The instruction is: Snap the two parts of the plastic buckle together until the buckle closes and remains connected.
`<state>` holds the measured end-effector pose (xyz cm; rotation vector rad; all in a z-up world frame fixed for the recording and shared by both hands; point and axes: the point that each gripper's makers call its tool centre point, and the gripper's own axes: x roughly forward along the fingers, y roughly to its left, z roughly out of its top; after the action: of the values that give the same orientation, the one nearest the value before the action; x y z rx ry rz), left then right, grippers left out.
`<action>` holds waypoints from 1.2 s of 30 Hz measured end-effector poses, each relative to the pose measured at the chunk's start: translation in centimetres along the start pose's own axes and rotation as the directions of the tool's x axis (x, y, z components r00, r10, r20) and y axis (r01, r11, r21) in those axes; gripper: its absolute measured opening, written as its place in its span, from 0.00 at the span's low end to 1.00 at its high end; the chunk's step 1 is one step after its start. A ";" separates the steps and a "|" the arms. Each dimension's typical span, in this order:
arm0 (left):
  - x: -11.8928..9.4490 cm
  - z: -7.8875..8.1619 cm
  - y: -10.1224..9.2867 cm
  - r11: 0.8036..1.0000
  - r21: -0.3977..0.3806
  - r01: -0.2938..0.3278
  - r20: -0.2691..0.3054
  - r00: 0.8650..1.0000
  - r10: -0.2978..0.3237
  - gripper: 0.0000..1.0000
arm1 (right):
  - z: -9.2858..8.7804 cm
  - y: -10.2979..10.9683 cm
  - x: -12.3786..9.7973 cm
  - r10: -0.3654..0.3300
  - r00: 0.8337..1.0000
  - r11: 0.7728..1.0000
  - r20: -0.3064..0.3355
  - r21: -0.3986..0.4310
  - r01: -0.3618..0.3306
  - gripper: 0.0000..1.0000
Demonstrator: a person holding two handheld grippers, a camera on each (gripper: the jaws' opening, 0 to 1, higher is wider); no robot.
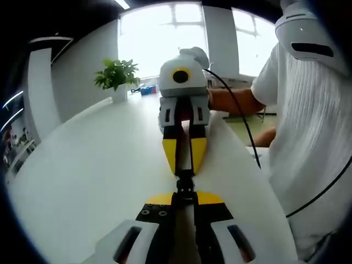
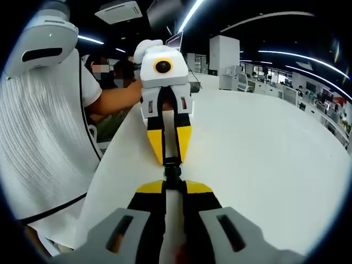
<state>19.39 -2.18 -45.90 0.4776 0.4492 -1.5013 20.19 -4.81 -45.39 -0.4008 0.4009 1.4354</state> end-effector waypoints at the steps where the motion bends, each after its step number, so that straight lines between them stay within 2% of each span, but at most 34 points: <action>1: 0.0 0.0 0.0 1.000 -0.001 0.000 -0.001 1.000 0.000 0.10 | 0.0 0.0 0.0 0.001 1.000 1.000 -0.001 -0.001 -0.001 0.10; 11: 0.0 0.0 -0.1 1.000 -0.001 0.017 -0.004 1.000 -0.017 0.10 | 0.1 0.3 0.2 0.013 1.000 1.000 0.004 -0.001 -0.013 0.10; 19: 0.0 -0.1 -0.2 1.000 -0.007 0.018 -0.005 1.000 -0.018 0.09 | -0.2 -0.3 -0.1 0.014 1.000 1.000 0.004 0.003 -0.014 0.10; 23: -0.1 -0.1 -0.2 0.999 0.021 0.025 -0.001 1.000 -0.025 0.09 | -0.1 -0.4 0.0 0.022 1.000 1.000 0.005 -0.001 -0.022 0.10; 28: -0.1 -0.1 -0.3 0.999 0.014 0.038 0.005 0.999 -0.038 0.09 | 0.0 -0.2 0.2 0.038 0.999 0.999 -0.002 -0.005 -0.038 0.10; 36: -0.2 -0.2 -0.2 1.000 -0.008 0.020 0.008 1.000 -0.020 0.09 | 0.1 0.5 0.6 -0.010 1.000 1.000 -0.010 0.006 0.010 0.10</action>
<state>19.16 -1.94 -45.96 0.4624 0.4545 -1.5193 19.77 -4.18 -45.60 -0.4039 0.4107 1.4228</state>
